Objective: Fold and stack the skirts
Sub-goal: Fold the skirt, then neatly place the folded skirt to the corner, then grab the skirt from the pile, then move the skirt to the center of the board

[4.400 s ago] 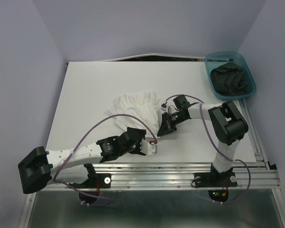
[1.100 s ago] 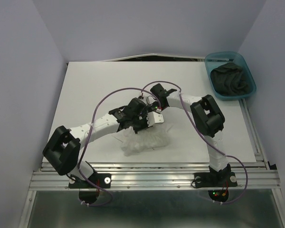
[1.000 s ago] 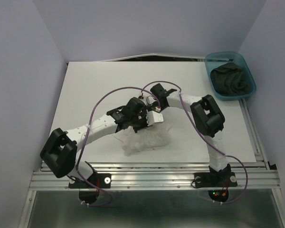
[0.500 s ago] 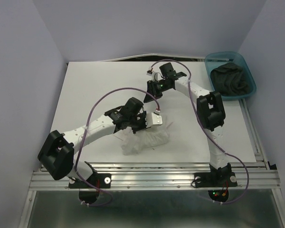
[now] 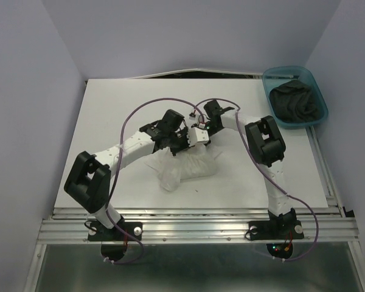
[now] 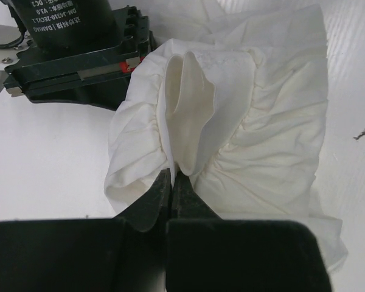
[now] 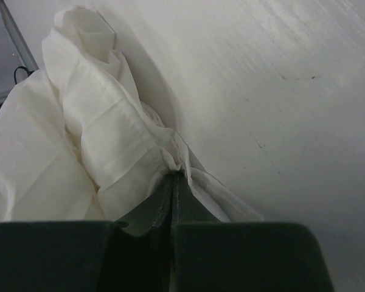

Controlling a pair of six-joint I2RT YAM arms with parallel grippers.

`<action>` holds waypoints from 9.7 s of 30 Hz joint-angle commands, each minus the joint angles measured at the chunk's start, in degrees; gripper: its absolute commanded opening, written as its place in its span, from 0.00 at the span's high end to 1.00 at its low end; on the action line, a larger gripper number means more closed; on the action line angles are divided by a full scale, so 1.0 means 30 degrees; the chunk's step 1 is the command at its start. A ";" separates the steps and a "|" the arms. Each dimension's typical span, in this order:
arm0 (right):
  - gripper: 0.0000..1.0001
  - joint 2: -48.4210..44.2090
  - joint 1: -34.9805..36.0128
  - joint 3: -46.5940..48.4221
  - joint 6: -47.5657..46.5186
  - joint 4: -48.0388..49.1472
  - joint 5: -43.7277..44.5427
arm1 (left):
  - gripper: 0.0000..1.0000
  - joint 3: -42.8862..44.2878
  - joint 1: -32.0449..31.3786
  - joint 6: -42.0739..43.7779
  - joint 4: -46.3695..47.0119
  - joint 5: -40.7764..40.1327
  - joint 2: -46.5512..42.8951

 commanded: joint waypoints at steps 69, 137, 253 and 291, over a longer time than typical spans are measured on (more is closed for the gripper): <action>0.69 0.0928 0.0715 -0.4035 0.6272 0.9344 -0.5285 | 0.01 -0.1531 0.8862 -1.7886 0.5429 0.4816 -0.5196; 0.00 -1.5296 -0.7429 -0.7580 0.1762 0.2934 0.4150 | 0.02 0.5408 1.6096 -0.5499 -0.2447 -0.6962 0.6989; 0.99 -1.6144 -0.7201 -0.1330 0.5315 0.9325 0.1951 | 0.05 0.6844 1.2056 -1.0974 0.0455 0.0331 -0.6019; 0.20 -1.8837 -0.4019 -0.9922 0.1913 0.6129 0.2833 | 0.16 0.4295 0.8615 -0.8493 -0.1012 0.4530 -0.3645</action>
